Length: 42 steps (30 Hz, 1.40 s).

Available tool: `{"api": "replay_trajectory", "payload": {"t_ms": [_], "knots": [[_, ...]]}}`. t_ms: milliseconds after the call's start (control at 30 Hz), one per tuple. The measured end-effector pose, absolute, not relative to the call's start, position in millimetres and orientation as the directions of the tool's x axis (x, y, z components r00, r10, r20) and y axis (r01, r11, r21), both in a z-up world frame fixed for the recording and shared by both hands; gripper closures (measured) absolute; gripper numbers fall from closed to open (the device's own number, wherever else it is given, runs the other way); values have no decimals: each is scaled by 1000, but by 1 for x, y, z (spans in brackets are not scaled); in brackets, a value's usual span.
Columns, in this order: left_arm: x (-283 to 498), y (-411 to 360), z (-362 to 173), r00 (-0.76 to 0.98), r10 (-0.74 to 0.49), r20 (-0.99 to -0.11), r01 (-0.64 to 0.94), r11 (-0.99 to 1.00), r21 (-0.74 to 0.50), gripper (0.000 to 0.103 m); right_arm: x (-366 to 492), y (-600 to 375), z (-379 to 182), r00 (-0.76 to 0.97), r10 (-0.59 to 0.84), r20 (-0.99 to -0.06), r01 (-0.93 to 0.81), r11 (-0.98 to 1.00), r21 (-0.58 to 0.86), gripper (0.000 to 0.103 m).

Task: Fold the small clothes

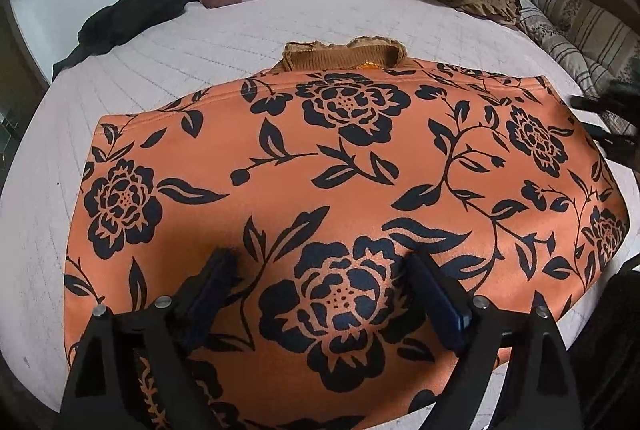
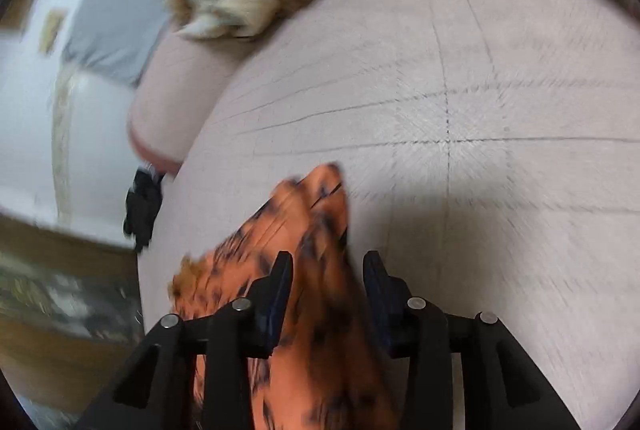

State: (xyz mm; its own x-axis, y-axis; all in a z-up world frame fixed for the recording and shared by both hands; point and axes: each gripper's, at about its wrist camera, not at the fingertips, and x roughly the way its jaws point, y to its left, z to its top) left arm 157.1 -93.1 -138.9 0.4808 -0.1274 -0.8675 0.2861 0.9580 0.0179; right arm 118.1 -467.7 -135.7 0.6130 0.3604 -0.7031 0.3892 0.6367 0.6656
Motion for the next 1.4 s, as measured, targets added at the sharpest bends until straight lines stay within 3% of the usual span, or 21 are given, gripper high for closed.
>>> {"api": "replay_trajectory", "payload": {"t_ms": [67,200,267,467,733,800,833,867,933,1033,1100,1133,1233,1267,1333,1400], "knots": [[158,-93,-139,479,-124,-869,282,959,19,13,86,-457,-113,644,333,-689,366,656,660,34],[157,-94,-139,480,-118,-869,270,963,18,13,21,-422,-81,695,343,-631,320,639,700,29],[157,-93,-139,478,-120,-870,269,963,15,13,-10,-397,-83,704,378,-601,303,606,736,22],[155,-90,-135,455,-127,-881,261,965,-5,13,-3,-353,-150,632,465,-620,403,486,775,22],[143,-80,-108,490,-184,-852,215,973,-87,13,17,-384,-164,723,362,-588,463,378,802,21],[145,-90,-123,457,-166,-874,241,969,-58,13,17,-391,-164,740,347,-576,460,364,810,23],[148,-95,-139,412,-162,-897,260,964,-55,12,16,-394,-166,751,335,-569,457,358,814,29],[146,-100,-147,432,-133,-892,276,961,-10,10,16,-397,-167,756,334,-563,453,354,818,41],[138,-109,-140,466,-107,-878,296,954,40,9,14,-402,-168,754,341,-561,450,353,820,56],[133,-107,-116,498,-188,-846,283,958,-46,9,9,-403,-156,740,338,-582,439,414,797,56],[130,-111,-108,549,-173,-818,283,959,-13,9,13,-401,-156,718,316,-621,457,459,762,50],[131,-116,-112,545,-165,-822,293,956,3,9,16,-400,-159,704,310,-639,470,470,747,40],[140,-132,-150,479,-120,-870,340,939,58,3,21,-400,-164,707,302,-639,472,470,746,39],[136,-136,-149,512,-105,-852,348,933,94,3,24,-400,-162,707,304,-639,462,486,742,49],[137,-134,-143,488,-123,-864,337,940,57,5,32,-399,-157,690,318,-650,443,525,727,93],[140,-132,-142,478,-145,-866,345,938,33,5,39,-392,-141,685,306,-661,413,584,699,93]]}}
